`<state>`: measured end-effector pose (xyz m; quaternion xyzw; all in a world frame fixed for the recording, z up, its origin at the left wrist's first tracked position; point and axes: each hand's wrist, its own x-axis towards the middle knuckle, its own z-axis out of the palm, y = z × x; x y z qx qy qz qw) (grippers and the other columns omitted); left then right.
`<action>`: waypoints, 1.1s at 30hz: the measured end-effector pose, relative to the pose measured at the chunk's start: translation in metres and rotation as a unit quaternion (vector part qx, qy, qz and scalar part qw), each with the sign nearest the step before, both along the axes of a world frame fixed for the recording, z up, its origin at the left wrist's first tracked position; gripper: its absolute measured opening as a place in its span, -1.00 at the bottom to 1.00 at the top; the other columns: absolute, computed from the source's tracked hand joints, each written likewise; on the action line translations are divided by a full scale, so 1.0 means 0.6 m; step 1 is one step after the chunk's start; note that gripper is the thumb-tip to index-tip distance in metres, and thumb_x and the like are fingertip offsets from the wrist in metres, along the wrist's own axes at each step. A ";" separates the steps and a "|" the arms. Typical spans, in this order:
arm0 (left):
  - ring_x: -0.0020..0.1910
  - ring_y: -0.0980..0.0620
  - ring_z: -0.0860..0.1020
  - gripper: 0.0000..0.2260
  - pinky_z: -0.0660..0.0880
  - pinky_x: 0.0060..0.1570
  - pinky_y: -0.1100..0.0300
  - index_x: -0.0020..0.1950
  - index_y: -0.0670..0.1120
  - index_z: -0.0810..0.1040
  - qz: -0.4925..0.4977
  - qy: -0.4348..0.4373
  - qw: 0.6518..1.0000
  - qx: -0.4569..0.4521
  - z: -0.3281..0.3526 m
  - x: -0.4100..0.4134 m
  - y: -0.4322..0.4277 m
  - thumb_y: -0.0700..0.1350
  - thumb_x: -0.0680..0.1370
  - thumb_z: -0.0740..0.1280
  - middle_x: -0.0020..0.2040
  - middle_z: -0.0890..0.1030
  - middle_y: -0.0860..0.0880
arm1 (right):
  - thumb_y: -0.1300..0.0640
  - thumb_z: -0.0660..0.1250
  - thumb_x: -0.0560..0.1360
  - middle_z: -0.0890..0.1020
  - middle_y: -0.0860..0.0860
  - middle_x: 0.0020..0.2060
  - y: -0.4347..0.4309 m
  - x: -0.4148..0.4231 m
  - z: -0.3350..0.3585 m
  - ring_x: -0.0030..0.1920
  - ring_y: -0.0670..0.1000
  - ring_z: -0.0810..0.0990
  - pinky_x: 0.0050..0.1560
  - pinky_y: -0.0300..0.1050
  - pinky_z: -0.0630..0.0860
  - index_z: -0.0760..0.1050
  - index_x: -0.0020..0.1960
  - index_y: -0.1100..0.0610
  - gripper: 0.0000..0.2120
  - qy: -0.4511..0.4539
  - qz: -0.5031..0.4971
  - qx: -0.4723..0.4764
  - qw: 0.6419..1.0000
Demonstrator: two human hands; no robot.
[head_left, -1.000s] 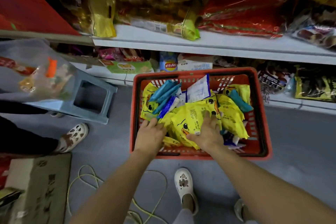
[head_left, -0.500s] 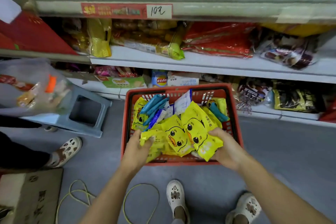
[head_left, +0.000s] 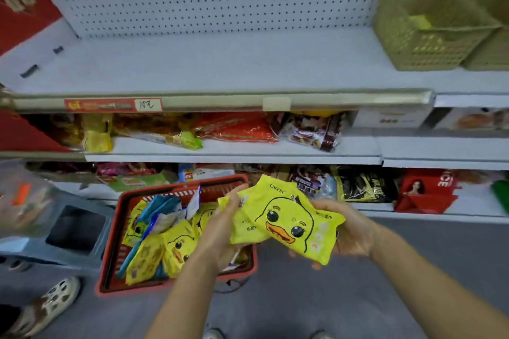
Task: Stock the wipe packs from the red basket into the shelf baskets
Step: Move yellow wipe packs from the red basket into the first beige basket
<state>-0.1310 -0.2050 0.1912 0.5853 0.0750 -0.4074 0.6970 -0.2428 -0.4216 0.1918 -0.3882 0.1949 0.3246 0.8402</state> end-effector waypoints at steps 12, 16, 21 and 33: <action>-0.14 -0.15 0.69 -0.83 0.62 -0.27 -0.04 0.12 -0.10 0.62 -0.021 -0.162 0.986 0.007 0.106 -0.051 -0.326 -0.21 0.54 0.39 -0.07 0.71 -0.17 | -0.15 0.33 0.48 0.69 0.13 -0.10 -0.284 -0.079 0.155 -0.15 0.07 0.67 -0.26 -0.06 0.59 0.58 0.12 0.09 -0.63 -0.104 -0.041 -0.392 0.913; -0.04 -0.20 0.68 -0.78 0.62 -0.09 -0.17 0.17 -0.11 0.61 -0.028 -0.181 0.983 -0.024 0.139 -0.022 -0.413 -0.18 0.53 0.39 -0.03 0.71 -0.18 | 0.01 0.41 0.47 0.70 0.13 -0.10 -0.357 -0.046 0.175 -0.19 0.09 0.67 -0.21 -0.04 0.57 0.61 0.05 0.10 -0.78 -0.138 -0.119 -0.447 0.876; -0.04 -0.13 0.68 -0.76 0.62 -0.12 -0.14 0.19 -0.04 0.61 -0.054 -0.218 0.972 -0.073 0.184 0.029 -0.525 -0.16 0.52 0.38 -0.02 0.71 -0.14 | 0.04 0.41 0.47 0.71 0.08 -0.15 -0.472 -0.001 0.211 -0.23 0.05 0.67 -0.22 -0.12 0.56 0.60 0.05 0.14 -0.78 -0.166 -0.148 -0.462 0.859; -0.04 -0.08 0.67 -0.70 0.59 -0.30 0.11 0.25 -0.03 0.58 -0.022 -0.210 0.973 -0.092 0.270 0.181 -0.751 0.04 0.64 0.18 0.06 0.70 -0.09 | 0.14 0.39 0.48 0.72 -0.01 -0.15 -0.758 0.166 0.317 -0.17 -0.05 0.69 -0.13 -0.11 0.57 0.59 0.02 0.07 -0.88 -0.279 -0.232 -0.492 0.791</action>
